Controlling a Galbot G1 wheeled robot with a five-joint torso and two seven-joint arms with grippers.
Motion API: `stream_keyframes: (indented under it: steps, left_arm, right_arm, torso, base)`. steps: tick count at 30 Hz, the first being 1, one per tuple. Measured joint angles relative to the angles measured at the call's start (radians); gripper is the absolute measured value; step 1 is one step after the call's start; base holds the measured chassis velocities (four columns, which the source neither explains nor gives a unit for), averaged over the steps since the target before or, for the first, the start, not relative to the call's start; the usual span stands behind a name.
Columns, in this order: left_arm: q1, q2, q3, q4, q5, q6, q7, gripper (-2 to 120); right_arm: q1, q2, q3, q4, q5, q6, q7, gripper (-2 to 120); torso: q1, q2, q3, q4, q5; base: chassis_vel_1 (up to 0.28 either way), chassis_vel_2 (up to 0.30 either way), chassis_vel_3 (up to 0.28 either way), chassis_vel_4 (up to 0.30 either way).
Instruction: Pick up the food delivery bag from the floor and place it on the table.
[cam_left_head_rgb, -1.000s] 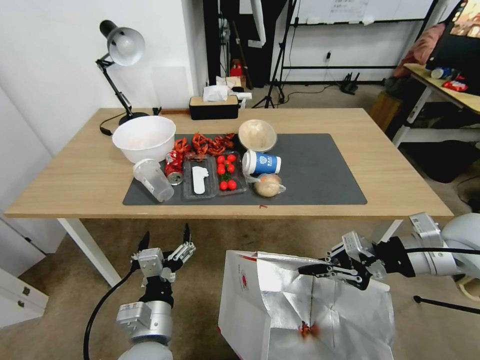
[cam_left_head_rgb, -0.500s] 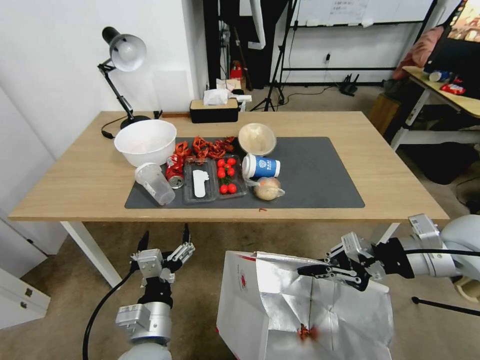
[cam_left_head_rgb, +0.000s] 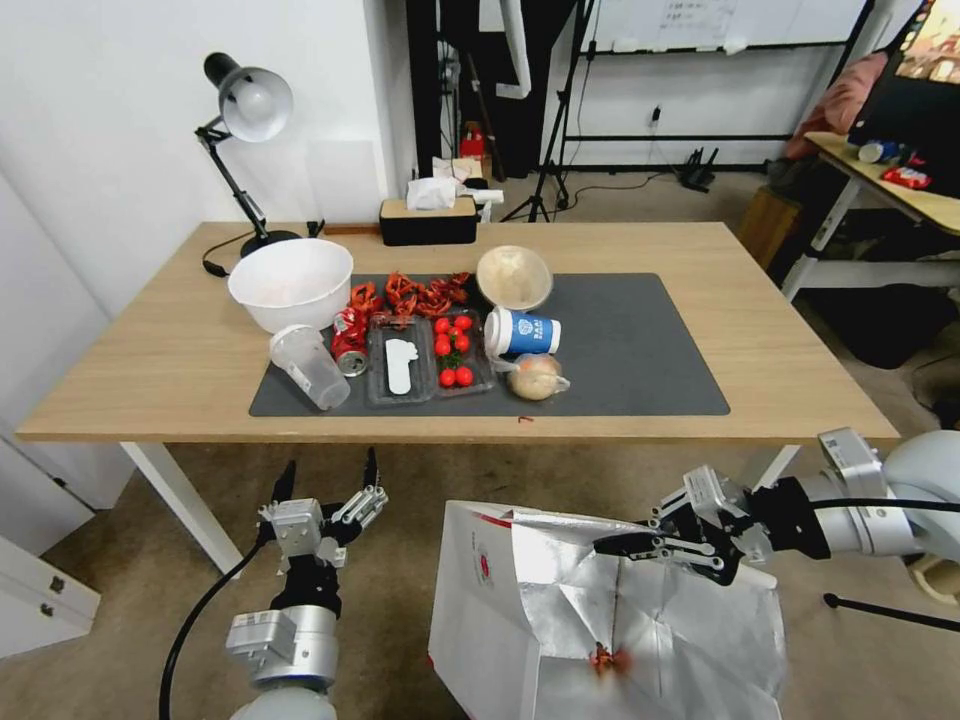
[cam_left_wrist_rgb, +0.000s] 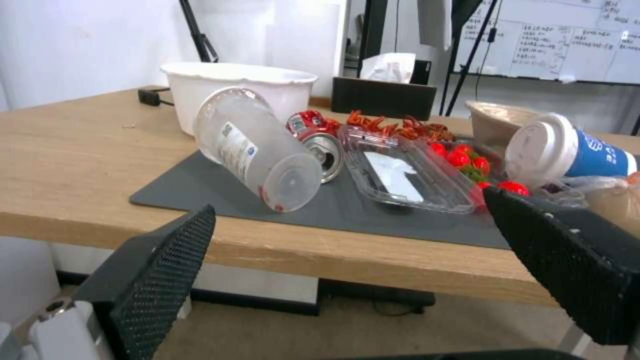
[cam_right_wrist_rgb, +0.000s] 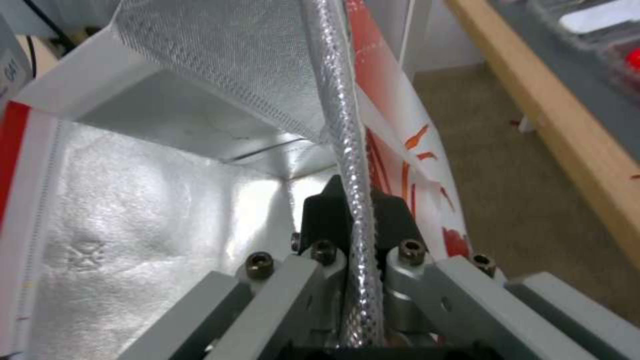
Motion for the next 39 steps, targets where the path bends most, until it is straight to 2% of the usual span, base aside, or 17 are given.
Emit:
stream_keyframes:
  steps: [7,14,17,26,33,39]
  left_arm:
    - [0.005,0.0,-0.003,-0.005,0.004,-0.003,-0.001,100]
    - [0.011,-0.012,-0.003,-0.012,0.012,-0.007,-0.004,100]
    - [0.014,-0.014,-0.006,-0.02,0.013,-0.01,-0.006,100]
    - [0.018,-0.026,-0.007,-0.024,0.017,-0.015,-0.012,100]
    - [0.017,-0.022,-0.009,-0.025,0.017,-0.016,-0.017,100]
    - [0.015,-0.021,-0.009,-0.024,0.016,-0.016,-0.018,100]
  right_arm:
    - [0.019,-0.01,0.027,-0.017,0.071,-0.001,-0.009,0]
    - [0.022,-0.036,0.087,-0.025,0.214,-0.023,-0.005,0]
    - [0.022,-0.052,0.147,-0.032,0.291,-0.034,0.005,0]
    - [0.02,-0.068,0.186,-0.021,0.403,-0.053,0.042,0]
    - [0.024,-0.091,0.228,0.004,0.6,-0.059,0.144,0]
    - [0.041,-0.103,0.258,0.014,0.712,-0.054,0.227,0]
  torso:
    - [-0.001,-0.002,-0.001,-0.0002,0.0001]
    - [-0.002,-0.003,-0.002,0.0,0.0001]
    - [-0.002,-0.004,-0.002,0.0,0.0]
    - [-0.002,-0.005,-0.003,0.0,0.0001]
    - [-0.003,-0.006,-0.003,0.0,0.0]
    - [-0.003,-0.006,-0.003,-0.0001,0.0001]
  base:
    - [0.0,0.0,0.0,0.0]
    - [0.0,0.0,0.0,0.0]
    - [0.0,0.0,0.0,0.0]
    - [0.0,0.0,0.0,0.0]
    - [0.0,0.0,0.0,0.0]
    - [0.0,0.0,0.0,0.0]
